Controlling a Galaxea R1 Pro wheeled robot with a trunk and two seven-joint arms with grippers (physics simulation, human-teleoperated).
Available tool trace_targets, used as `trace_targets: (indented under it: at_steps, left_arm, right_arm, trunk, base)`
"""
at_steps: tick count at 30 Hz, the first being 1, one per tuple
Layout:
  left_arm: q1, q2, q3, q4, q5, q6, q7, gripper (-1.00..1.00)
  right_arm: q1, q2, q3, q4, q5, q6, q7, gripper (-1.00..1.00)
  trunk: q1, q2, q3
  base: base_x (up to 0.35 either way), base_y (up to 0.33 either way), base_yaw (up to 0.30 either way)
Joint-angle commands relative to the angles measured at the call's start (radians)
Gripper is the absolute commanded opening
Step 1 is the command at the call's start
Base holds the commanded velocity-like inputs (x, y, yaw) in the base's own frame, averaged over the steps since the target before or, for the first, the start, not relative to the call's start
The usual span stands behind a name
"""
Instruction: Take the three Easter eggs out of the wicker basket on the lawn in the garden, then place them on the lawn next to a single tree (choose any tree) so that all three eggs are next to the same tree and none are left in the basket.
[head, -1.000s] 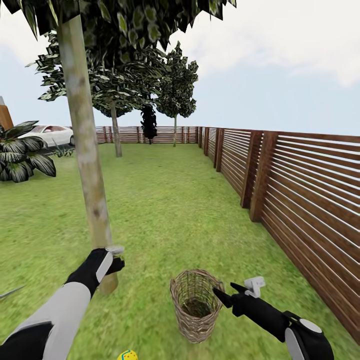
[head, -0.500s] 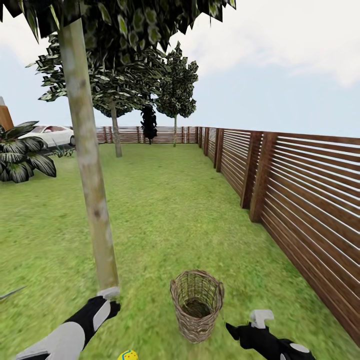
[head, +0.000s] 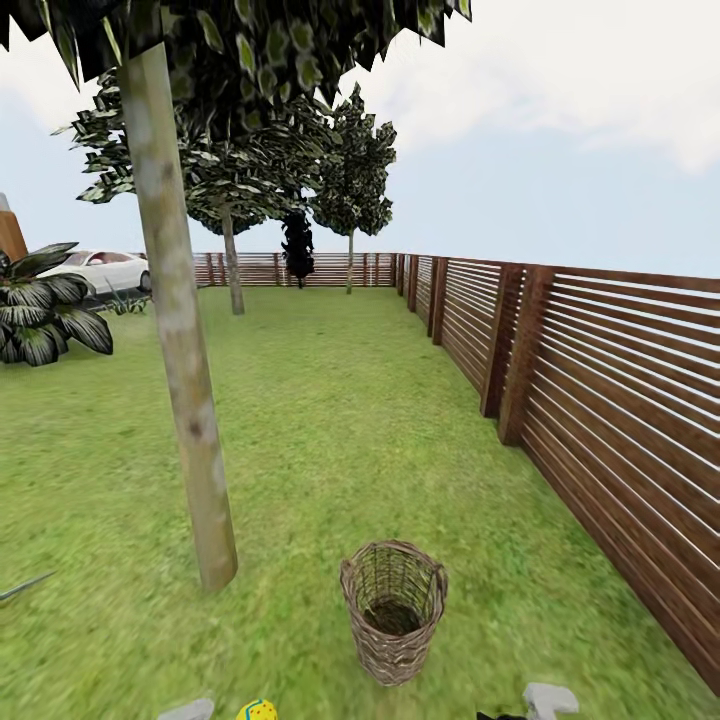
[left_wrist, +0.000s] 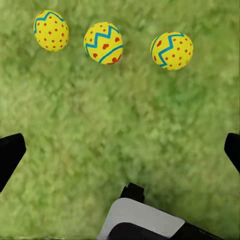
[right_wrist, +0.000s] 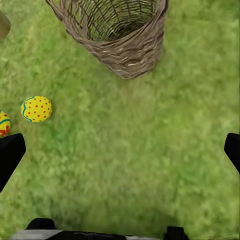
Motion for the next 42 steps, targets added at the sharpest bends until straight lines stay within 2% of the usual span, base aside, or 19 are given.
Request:
trace_targets:
  at_steps: [1,6,11,15,18,23,24,42]
  left_arm:
    - [0.009,0.0,-0.004,-0.002,0.01,-0.002,0.004,1.0]
    - [0.063,0.001,-0.004,-0.001,0.009,-0.043,-0.03,1.0]
    - [0.108,0.001,-0.004,0.001,0.009,-0.089,-0.056,1.0]
    - [0.137,0.001,-0.004,0.051,0.009,-0.159,-0.068,1.0]
    - [0.146,0.001,-0.004,0.091,0.009,-0.203,-0.077,1.0]
    - [0.159,0.006,-0.004,0.117,0.009,-0.23,-0.084,1.0]
    - [0.17,0.01,-0.004,0.122,0.009,-0.236,-0.091,1.0]
    - [0.222,0.014,-0.004,0.125,0.01,-0.241,-0.102,1.0]
  right_arm:
    - [0.0,0.0,-0.004,0.023,0.001,-0.012,0.006,1.0]
    - [0.0,-0.021,-0.008,0.202,0.001,-0.144,-0.003,1.0]
    - [0.0,-0.041,-0.008,0.356,0.0,-0.245,-0.02,1.0]
    - [0.0,-0.062,-0.009,0.473,-0.001,-0.31,-0.032,1.0]
    - [0.0,-0.067,-0.008,0.515,-0.001,-0.325,-0.035,1.0]
    - [0.0,-0.07,-0.007,0.544,-0.001,-0.332,-0.037,1.0]
    - [0.0,-0.071,-0.008,0.578,-0.001,-0.334,-0.037,1.0]
    - [0.0,-0.078,-0.007,0.641,-0.001,-0.335,-0.04,1.0]
  trunk:
    - [-0.004,0.007,0.003]
    - [-0.023,0.042,0.019]
    - [-0.042,0.077,0.034]
    - [-0.053,0.098,0.044]
    - [-0.053,0.098,0.044]
    - [-0.053,0.098,0.044]
    - [-0.053,0.098,0.044]
    - [-0.053,0.098,0.044]
  base:
    - [0.0,0.0,0.0]
    - [0.0,0.0,0.0]
    - [0.0,0.0,0.0]
    - [0.0,0.0,0.0]
    - [0.0,0.0,0.0]
    - [0.0,0.0,0.0]
    - [0.0,0.0,0.0]
    - [0.0,0.0,0.0]
